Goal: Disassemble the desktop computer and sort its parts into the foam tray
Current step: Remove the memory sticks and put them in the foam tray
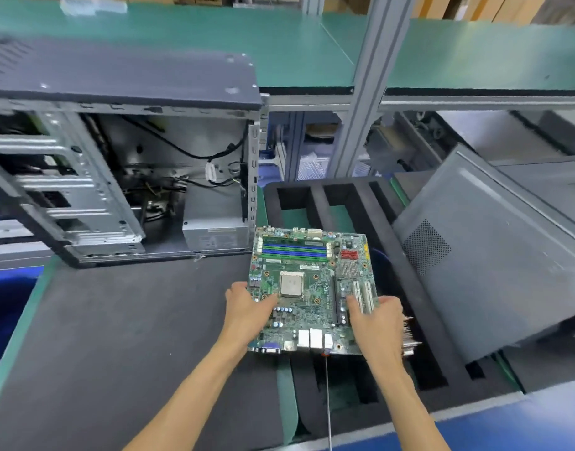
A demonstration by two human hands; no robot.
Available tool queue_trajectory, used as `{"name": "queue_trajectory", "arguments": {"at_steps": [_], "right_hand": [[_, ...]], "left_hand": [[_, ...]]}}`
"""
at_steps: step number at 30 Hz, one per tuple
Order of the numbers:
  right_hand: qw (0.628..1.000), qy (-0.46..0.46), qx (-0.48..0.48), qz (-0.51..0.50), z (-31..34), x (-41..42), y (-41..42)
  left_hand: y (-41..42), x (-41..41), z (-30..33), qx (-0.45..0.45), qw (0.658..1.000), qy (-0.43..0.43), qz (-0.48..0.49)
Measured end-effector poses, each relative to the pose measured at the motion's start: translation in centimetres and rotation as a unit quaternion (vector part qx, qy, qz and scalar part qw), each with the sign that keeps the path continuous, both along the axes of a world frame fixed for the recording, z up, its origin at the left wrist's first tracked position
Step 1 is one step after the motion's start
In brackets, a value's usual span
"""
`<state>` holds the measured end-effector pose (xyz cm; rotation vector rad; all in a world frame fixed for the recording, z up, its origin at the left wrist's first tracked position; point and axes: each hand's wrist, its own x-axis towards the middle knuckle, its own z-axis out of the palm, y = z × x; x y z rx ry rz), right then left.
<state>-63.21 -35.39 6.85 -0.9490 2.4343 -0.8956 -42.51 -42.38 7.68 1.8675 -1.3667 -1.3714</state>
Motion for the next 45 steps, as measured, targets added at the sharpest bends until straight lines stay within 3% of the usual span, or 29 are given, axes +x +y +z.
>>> {"name": "queue_trajectory", "arguments": {"at_steps": [5, 14, 45], "right_hand": [[0.999, -0.042, -0.017, -0.017, -0.5, 1.8, 2.9], [0.999, -0.017, -0.024, -0.019, 0.4, 3.9, 4.3], [0.978, 0.019, 0.033, 0.205, -4.2, 22.1, -0.2]], "left_hand": [[2.0, 1.2, 0.5, -0.011, 1.000, 0.013, -0.015], [3.3, 3.3, 0.2, -0.020, 1.000, 0.018, 0.000], [6.4, 22.9, -3.8, -0.011, 0.978, -0.100, 0.182]]}}
